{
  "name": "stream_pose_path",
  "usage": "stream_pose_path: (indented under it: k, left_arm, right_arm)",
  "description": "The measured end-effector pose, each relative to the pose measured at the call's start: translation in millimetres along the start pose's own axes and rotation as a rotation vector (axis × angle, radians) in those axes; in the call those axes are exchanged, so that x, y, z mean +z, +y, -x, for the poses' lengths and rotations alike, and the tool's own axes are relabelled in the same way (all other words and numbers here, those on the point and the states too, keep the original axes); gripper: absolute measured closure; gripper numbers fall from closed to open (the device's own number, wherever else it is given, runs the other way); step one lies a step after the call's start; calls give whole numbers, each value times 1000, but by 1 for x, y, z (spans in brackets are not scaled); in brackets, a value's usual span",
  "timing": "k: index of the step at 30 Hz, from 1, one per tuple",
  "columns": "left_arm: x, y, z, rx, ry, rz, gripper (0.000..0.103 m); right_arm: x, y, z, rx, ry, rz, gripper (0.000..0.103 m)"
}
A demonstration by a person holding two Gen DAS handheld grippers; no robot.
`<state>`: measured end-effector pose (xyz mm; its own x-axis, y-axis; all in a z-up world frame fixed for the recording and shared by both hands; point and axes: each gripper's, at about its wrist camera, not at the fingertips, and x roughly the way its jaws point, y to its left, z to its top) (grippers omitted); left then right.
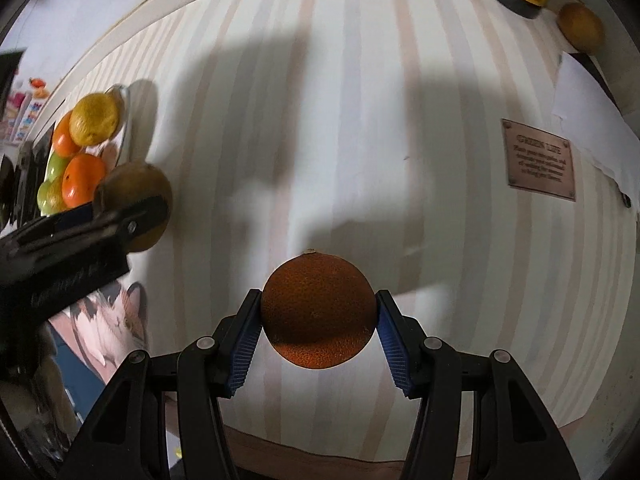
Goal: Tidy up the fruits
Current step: 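Carry the mandarin and red apple onto the plate and open both grippers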
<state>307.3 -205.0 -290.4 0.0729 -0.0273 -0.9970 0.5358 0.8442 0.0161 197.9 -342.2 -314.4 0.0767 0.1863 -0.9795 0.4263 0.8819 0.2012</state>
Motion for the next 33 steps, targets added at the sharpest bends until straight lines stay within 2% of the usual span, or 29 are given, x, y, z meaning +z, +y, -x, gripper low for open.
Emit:
stream_pose_path:
  k: [4, 8, 10, 13, 19, 23, 26, 29, 33]
  left_arm:
    - [-32, 29, 10, -11, 6, 41, 39]
    - [-54, 55, 10, -3, 9, 90, 39]
    - [-56, 63, 6, -9, 18, 118, 39]
    - [-61, 74, -1, -32, 21, 154, 39]
    - [-68, 80, -9, -46, 20, 152, 39]
    - [-69, 77, -13, -47, 19, 152, 39]
    - [-66, 73, -5, -43, 9, 152, 39]
    - [-66, 79, 6, -48, -15, 165, 39]
    - [-66, 104, 39, -64, -67, 205, 39]
  right_arm:
    - [-8, 24, -7, 27, 18, 55, 44]
    - [-15, 47, -20, 6, 19, 112, 44]
    - [-17, 54, -19, -13, -6, 131, 44]
    - [-17, 52, -21, 1, 16, 112, 43]
    - [-18, 47, -17, 3, 36, 107, 41]
    - [-17, 44, -20, 13, 41, 108, 44]
    - [-19, 46, -16, 7, 19, 104, 45]
    - [-21, 55, -9, 41, -4, 98, 45]
    - [-7, 80, 9, 113, -49, 108, 45]
